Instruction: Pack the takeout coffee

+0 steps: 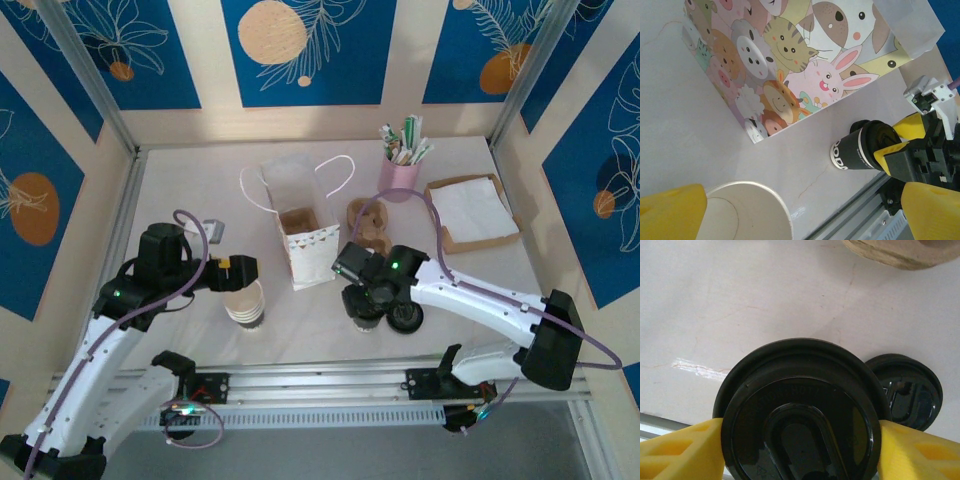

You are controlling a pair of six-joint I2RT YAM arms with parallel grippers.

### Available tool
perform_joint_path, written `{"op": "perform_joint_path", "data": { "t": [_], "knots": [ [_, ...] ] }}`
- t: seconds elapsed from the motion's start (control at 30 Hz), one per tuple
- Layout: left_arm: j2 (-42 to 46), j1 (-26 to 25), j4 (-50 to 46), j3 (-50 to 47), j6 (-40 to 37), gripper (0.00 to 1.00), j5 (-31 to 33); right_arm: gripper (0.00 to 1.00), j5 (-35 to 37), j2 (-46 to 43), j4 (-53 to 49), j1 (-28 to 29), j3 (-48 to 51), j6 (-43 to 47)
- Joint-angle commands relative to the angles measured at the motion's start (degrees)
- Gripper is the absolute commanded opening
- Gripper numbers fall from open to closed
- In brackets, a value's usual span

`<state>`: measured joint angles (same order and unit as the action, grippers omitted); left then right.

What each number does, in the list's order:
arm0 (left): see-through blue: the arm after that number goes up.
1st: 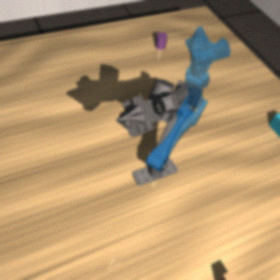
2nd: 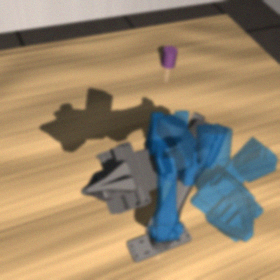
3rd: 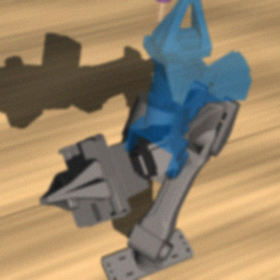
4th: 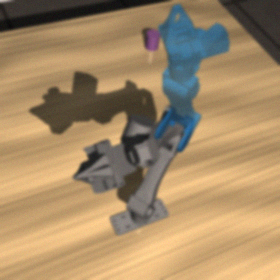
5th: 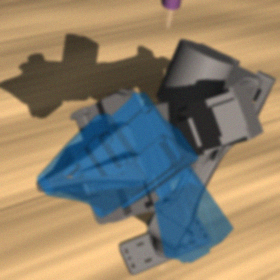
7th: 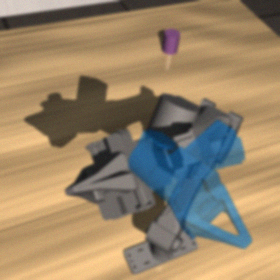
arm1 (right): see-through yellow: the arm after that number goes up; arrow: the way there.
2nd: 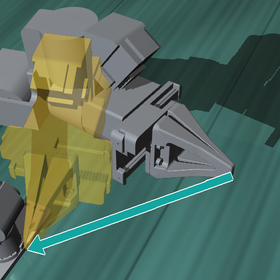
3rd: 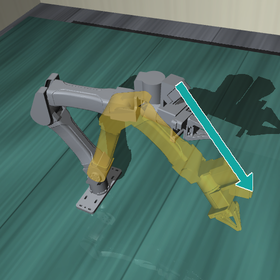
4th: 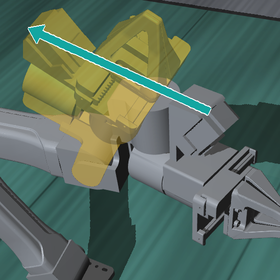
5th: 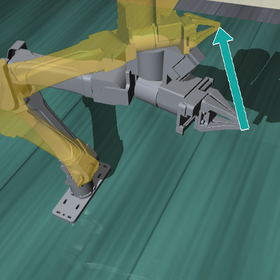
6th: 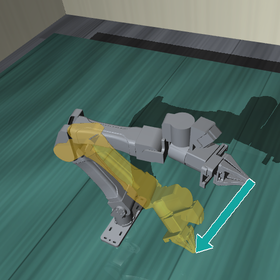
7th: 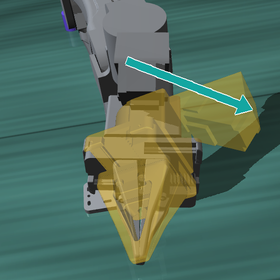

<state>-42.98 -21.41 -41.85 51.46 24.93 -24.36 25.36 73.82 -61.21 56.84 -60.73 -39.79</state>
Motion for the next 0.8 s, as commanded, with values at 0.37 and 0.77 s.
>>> {"op": "perform_joint_path", "data": {
  "t": [0.37,0.77],
  "knots": [
    [-0.3,-0.6,1.5,-0.7,-0.7,1.00,-1.6,0.84,-5.1,0.4,-6.1,-2.4,-1.3,-4.2],
    [-0.2,-0.6,1.3,-0.8,-0.9,1.00,-1.5,0.82,-10.5,2.9,-9.9,-5.9,-5.0,-1.4]
  ]
}}
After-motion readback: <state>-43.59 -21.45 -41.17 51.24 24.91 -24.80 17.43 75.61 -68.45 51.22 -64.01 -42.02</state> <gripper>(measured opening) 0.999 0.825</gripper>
